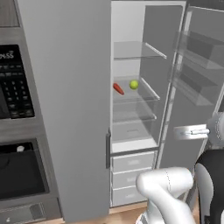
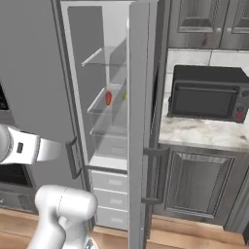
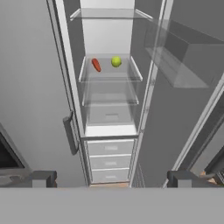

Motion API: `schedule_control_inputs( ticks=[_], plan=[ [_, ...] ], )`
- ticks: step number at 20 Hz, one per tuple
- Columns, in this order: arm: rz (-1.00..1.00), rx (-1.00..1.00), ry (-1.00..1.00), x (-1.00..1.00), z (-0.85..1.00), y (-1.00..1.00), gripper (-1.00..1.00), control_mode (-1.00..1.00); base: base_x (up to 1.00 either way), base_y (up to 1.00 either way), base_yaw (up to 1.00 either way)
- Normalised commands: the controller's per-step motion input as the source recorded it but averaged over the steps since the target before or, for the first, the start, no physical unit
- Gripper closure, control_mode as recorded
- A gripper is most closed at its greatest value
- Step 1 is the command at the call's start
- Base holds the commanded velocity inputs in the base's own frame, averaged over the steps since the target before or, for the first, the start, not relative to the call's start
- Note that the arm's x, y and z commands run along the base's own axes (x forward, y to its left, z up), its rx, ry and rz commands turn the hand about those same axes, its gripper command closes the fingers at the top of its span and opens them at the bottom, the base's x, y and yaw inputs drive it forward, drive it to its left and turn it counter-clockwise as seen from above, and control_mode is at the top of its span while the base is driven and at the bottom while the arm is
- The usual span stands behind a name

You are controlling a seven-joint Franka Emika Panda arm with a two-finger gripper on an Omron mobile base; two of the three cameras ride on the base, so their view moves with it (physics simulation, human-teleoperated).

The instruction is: Open the fridge, remove the pear, carrot, and fish, and place them on any counter.

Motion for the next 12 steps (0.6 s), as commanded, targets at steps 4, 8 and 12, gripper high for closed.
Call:
schedule_control_inputs(
  ticks=[4, 8, 12],
  plan=[
    [0.00, 0.00, 0.00, 0.00, 0.00, 0.00, -1.00, 1.00, 0.57, 0.01, -0.06],
    [0.00, 0.00, 0.00, 0.00, 0.00, 0.00, -1.00, 1.00, 0.53, 0.00, -0.06],
    [0.00, 0.00, 0.00, 0.00, 0.00, 0.00, -1.00, 1.00, 0.52, 0.00, -0.05]
  ],
)
